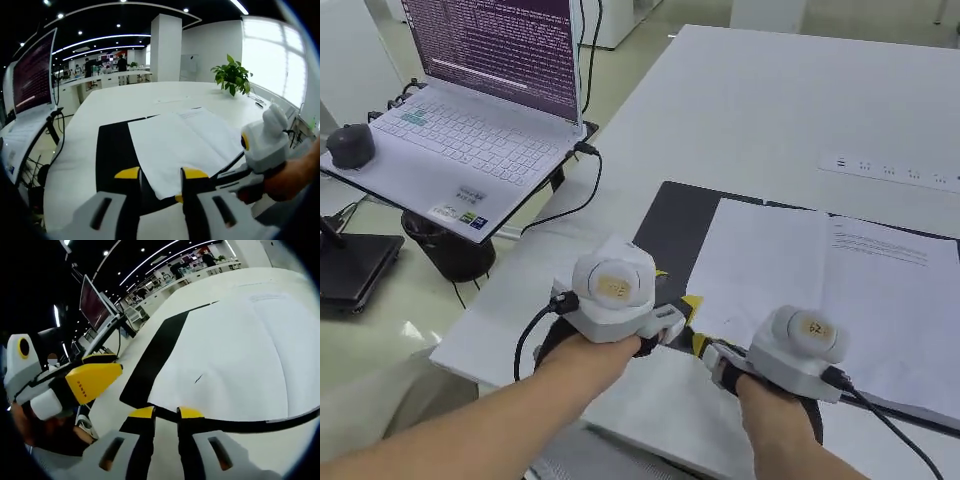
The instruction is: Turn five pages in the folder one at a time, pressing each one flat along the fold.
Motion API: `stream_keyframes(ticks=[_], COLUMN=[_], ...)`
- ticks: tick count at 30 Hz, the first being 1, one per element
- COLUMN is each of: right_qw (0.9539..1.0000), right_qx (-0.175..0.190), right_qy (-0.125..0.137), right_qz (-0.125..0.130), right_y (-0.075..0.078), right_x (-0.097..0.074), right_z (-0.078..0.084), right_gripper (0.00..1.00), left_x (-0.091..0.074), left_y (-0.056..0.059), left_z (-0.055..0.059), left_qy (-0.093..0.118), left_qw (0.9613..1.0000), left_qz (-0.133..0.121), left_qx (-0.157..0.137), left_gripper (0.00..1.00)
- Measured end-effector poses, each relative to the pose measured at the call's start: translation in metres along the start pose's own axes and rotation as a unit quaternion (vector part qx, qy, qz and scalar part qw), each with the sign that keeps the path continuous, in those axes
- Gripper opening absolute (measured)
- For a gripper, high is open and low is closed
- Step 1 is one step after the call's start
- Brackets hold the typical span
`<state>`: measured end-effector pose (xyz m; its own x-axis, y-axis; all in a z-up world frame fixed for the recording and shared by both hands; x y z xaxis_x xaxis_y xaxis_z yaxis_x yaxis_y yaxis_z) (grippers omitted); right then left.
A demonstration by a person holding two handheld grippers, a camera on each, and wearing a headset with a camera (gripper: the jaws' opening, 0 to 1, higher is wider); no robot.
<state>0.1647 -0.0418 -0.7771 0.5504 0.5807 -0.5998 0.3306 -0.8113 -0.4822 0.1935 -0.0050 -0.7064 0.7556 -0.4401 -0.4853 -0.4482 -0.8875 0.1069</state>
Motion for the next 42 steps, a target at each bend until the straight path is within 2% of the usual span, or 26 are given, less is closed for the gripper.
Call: stream_keyframes(ticks=[5, 9, 11, 12, 15, 17, 20, 25, 26, 27, 29, 32, 36, 38, 42], right_qw=[0.9998, 0.9995, 0.9988, 0.9986, 0.9968, 0.996, 0.9938, 0.9927, 0.9927, 0.9926, 0.9918, 0.9912, 0.9909, 0.9907, 0.9904], right_qx=[-0.011, -0.01, -0.001, 0.003, 0.015, 0.019, 0.031, 0.035, 0.036, 0.035, 0.035, 0.037, 0.026, 0.008, 0.0], right_qy=[0.014, 0.028, 0.044, 0.047, 0.067, 0.07, 0.086, 0.091, 0.091, 0.091, 0.096, 0.102, 0.109, 0.108, 0.11], right_qz=[0.0, 0.013, 0.022, 0.026, 0.04, 0.052, 0.062, 0.07, 0.071, 0.073, 0.076, 0.076, 0.074, 0.082, 0.084], right_y=[0.004, 0.019, 0.029, 0.033, 0.047, 0.057, 0.069, 0.084, 0.087, 0.089, 0.097, 0.105, 0.115, 0.121, 0.129], right_x=[-0.017, -0.028, -0.033, -0.035, -0.041, -0.044, -0.049, -0.048, -0.047, -0.046, -0.045, -0.04, -0.03, -0.026, -0.018], right_z=[-0.003, -0.011, -0.019, -0.021, -0.032, -0.037, -0.046, -0.054, -0.055, -0.057, -0.063, -0.072, -0.086, -0.091, -0.097], right_gripper=[0.06, 0.05, 0.03, 0.01, 0.0, 0.0, 0.0, 0.0, 0.0, 0.0, 0.0, 0.0, 0.0, 0.0, 0.0], left_x=[0.013, 0.026, 0.031, 0.036, 0.044, 0.044, 0.046, 0.045, 0.043, 0.044, 0.044, 0.045, 0.045, 0.046, 0.047], left_y=[0.005, 0.011, 0.014, 0.015, 0.015, 0.015, 0.015, 0.014, 0.013, 0.014, 0.015, 0.014, 0.014, 0.013, 0.013], left_z=[0.009, 0.021, 0.027, 0.034, 0.043, 0.046, 0.052, 0.065, 0.067, 0.064, 0.066, 0.065, 0.066, 0.066, 0.067], left_qy=[-0.012, -0.027, -0.034, -0.043, -0.049, -0.052, -0.053, -0.061, -0.055, -0.042, -0.037, -0.026, -0.021, -0.02, -0.015], left_qw=[0.9999, 0.9995, 0.9993, 0.9989, 0.9988, 0.9987, 0.9985, 0.9974, 0.9972, 0.9981, 0.9981, 0.9978, 0.998, 0.998, 0.9979], left_qz=[0.008, 0.014, 0.015, 0.017, 0.008, 0.0, -0.01, -0.034, -0.044, -0.042, -0.047, -0.057, -0.058, -0.059, -0.061], left_qx=[-0.002, -0.006, -0.002, 0.0, 0.004, 0.002, 0.002, -0.016, -0.025, -0.02, -0.014, -0.023, -0.017, -0.016, -0.016], left_gripper=[0.29, 0.29, 0.29, 0.29, 0.32, 0.32, 0.29, 0.29, 0.29, 0.29, 0.29, 0.3, 0.3, 0.3, 0.29])
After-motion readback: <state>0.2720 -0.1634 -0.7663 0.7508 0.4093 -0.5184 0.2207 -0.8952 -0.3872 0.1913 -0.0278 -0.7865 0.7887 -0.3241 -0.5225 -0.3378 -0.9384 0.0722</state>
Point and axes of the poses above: the centre of the closed fingertips' face, and the gripper's own axes: x roughly forward along the fingers, y roughly to its right, z roughly out of its underside, the point moved 1 cm from there along -x, roughly backward along the fingers, and after that the axes turned 5 degrees about z, right-handed, at the moved point
